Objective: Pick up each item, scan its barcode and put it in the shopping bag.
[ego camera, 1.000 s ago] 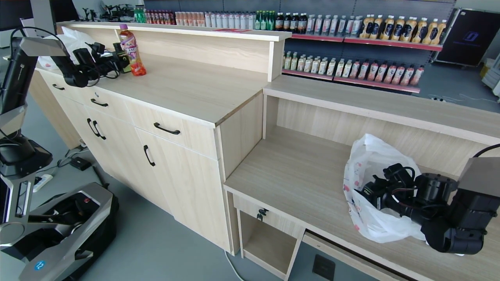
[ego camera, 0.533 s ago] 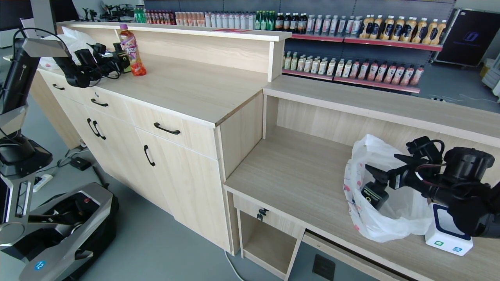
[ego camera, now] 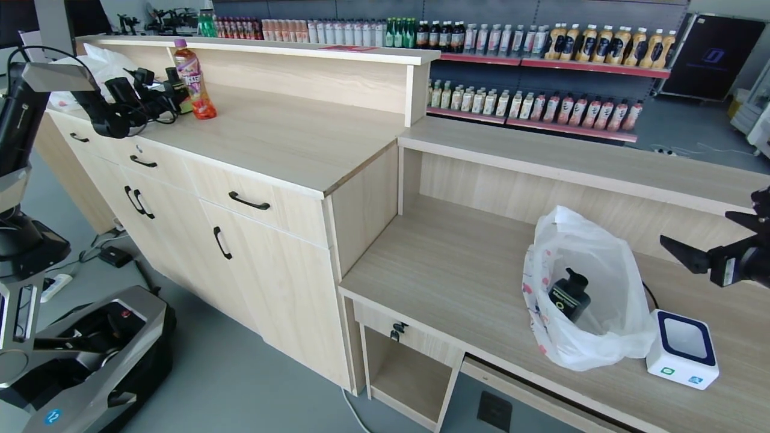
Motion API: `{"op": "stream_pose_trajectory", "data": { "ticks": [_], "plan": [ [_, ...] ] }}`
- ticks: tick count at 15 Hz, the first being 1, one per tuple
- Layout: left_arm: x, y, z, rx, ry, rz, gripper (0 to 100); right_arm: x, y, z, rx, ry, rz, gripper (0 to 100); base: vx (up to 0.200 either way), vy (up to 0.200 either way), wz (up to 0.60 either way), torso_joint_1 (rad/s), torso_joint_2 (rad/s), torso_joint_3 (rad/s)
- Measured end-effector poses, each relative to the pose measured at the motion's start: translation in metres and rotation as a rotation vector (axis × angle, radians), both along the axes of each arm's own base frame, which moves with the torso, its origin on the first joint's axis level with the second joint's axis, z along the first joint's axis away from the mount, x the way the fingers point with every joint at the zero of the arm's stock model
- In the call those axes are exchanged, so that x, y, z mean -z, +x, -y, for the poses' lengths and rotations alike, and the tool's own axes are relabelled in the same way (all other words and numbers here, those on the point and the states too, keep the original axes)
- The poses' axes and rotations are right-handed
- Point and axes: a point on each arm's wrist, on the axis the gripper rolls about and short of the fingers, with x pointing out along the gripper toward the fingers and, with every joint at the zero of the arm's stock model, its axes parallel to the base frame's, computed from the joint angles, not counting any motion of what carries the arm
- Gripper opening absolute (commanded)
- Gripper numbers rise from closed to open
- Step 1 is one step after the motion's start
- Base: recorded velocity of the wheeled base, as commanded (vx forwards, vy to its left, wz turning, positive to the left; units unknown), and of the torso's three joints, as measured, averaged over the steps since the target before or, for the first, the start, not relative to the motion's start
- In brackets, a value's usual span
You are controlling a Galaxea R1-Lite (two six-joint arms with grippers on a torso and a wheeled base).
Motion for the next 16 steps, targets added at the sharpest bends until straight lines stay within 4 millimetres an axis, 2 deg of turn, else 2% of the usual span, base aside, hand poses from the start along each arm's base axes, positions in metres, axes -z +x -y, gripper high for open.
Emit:
{"op": "stream_pose_trajectory", "data": {
  "ticks": [4, 6, 8, 9, 11, 13, 16],
  "plan": [
    [0.0, 0.0, 0.0, 0.0, 0.0, 0.0, 100, -0.046, -0.064, 0.021, 0.226, -0.08, 0.082, 100, 0.0, 0.0, -0.6, 0.002, 0.0, 0.001],
    [0.0, 0.0, 0.0, 0.0, 0.0, 0.0, 100, -0.056, -0.094, 0.029, 0.358, -0.087, 0.074, 100, 0.0, 0.0, -0.6, 0.002, 0.0, 0.007],
    [0.0, 0.0, 0.0, 0.0, 0.0, 0.0, 100, -0.059, -0.113, 0.036, 0.533, -0.077, 0.054, 100, 0.0, 0.0, -0.3, -0.001, 0.0, 0.001],
    [0.0, 0.0, 0.0, 0.0, 0.0, 0.0, 100, -0.059, -0.116, 0.04, 0.612, -0.062, 0.054, 100, 0.0, 0.0, 0.0, 0.0, 0.0, 0.0],
    [0.0, 0.0, 0.0, 0.0, 0.0, 0.0, 100, -0.058, -0.112, 0.048, 0.66, -0.008, 0.051, 100, 0.0, 0.0, 0.0, 0.0, 0.0, 0.0],
    [0.0, 0.0, 0.0, 0.001, 0.0, 0.0, 100, -0.056, -0.099, 0.062, 0.649, 0.107, 0.05, 100, 0.0, 0.0, 0.0, 0.0, 0.0, 0.0],
    [0.0, 0.0, 0.0, -0.001, 0.0, 0.0, 100, -0.038, -0.079, 0.084, 0.553, 0.265, -0.076, 100, 0.0, 0.0, 0.0, 0.0, 0.0, 0.0]
  ]
}}
